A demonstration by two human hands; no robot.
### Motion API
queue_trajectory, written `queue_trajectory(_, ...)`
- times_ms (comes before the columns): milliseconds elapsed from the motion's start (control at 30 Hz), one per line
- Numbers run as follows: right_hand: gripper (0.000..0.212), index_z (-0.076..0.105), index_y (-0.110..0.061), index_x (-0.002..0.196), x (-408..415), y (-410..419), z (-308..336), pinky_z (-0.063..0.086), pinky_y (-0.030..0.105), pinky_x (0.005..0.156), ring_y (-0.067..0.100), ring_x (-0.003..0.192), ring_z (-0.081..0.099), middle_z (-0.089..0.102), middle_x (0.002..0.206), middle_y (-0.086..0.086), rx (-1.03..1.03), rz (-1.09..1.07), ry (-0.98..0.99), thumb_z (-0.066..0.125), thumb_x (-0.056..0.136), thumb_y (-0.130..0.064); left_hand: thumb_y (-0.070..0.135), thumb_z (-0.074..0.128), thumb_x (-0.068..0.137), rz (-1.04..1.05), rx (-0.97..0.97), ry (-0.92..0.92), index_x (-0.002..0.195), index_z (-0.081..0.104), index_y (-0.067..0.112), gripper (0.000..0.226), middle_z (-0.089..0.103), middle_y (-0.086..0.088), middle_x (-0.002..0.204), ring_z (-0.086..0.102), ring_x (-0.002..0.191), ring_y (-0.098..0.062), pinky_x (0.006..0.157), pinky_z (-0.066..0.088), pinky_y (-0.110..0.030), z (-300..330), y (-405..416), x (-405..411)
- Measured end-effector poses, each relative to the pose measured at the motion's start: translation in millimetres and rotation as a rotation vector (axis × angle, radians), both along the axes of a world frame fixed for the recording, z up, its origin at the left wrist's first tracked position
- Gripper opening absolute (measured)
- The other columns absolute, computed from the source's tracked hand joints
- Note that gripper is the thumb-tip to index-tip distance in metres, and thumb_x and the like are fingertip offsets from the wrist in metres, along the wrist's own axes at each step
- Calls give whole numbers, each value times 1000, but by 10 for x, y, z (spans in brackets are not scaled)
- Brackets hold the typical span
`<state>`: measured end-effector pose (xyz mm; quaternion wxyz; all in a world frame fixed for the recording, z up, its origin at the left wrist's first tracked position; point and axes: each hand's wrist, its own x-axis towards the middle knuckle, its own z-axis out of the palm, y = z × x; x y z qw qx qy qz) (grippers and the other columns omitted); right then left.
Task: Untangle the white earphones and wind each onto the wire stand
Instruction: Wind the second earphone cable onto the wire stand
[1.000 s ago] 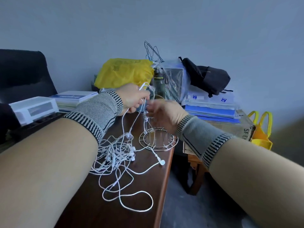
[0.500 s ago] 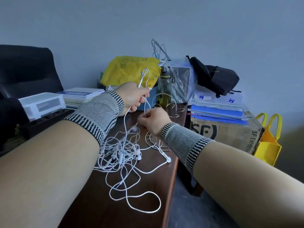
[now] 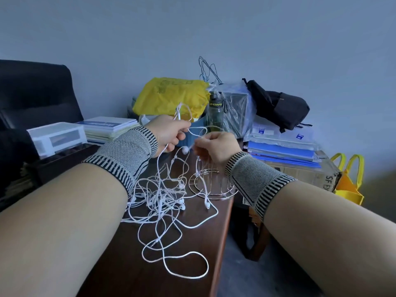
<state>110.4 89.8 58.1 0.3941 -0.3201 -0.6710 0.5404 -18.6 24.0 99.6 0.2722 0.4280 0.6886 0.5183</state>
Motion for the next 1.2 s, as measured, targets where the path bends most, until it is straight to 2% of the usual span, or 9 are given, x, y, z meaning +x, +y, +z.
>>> queue_trajectory(100,11,62,-1,78,77,-50,1,54,32,60,21,58,62,68,69,13,-153,164,-99,64,89,-4,18,56,95,2,0,9,78,51,12,19,45,-1,59,27,38,-7,39,19,-18,10,-20,23)
queue_trajectory(200,17,63,-13,73,84,-42,-7,57,35,72,21,74,65,69,77,6,431,-141,-517,62,90,-15,18,56,95,-15,-8,15,77,52,13,19,44,-1,59,27,38,-7,37,20,-18,15,-41,47)
queue_trajectory(267,14,56,-18,76,96,-123,-16,51,32,70,21,77,60,64,78,2,766,-242,-587,56,91,-18,18,55,95,-21,-11,19,75,52,13,21,45,-1,59,27,39,-7,38,20,-18,16,-43,56)
queue_trajectory(433,15,62,-10,92,86,-173,-121,51,39,77,29,84,62,68,88,9,990,-189,-668,52,95,-21,16,57,95,-42,-7,30,74,54,10,22,44,-3,62,28,38,-6,37,19,-17,11,-86,87)
queue_trajectory(600,8,67,-16,77,103,-53,62,55,35,74,19,71,64,70,77,3,589,-222,-328,68,83,-21,12,60,89,0,-37,113,73,57,12,17,56,-12,78,39,49,-12,39,26,-16,-99,-84,9)
queue_trajectory(767,13,65,-9,73,175,-36,104,53,35,64,17,60,56,66,67,6,375,-75,-167,73,81,-15,17,54,94,-11,-109,150,83,55,13,11,63,-9,91,48,42,-9,44,35,-21,-192,-79,26)
queue_trajectory(900,18,59,-10,69,363,40,130,47,37,64,23,63,59,68,66,10,79,54,-24,68,83,-3,36,49,97,46,-52,115,82,53,12,29,65,-5,74,28,34,-7,42,22,-20,-100,-105,-53)
queue_trajectory(1000,15,56,-7,75,564,133,168,50,35,63,28,66,62,67,69,14,-145,71,124,63,86,1,36,56,93,174,63,141,69,54,14,32,43,3,48,27,39,-14,46,20,-20,-74,-154,-211)
queue_trajectory(1200,9,60,-6,80,965,406,152,50,28,55,18,54,58,59,59,5,-227,-126,171,65,88,-4,23,57,91,338,101,276,60,54,11,33,43,-11,62,33,46,-24,50,25,-28,-141,-192,-377)
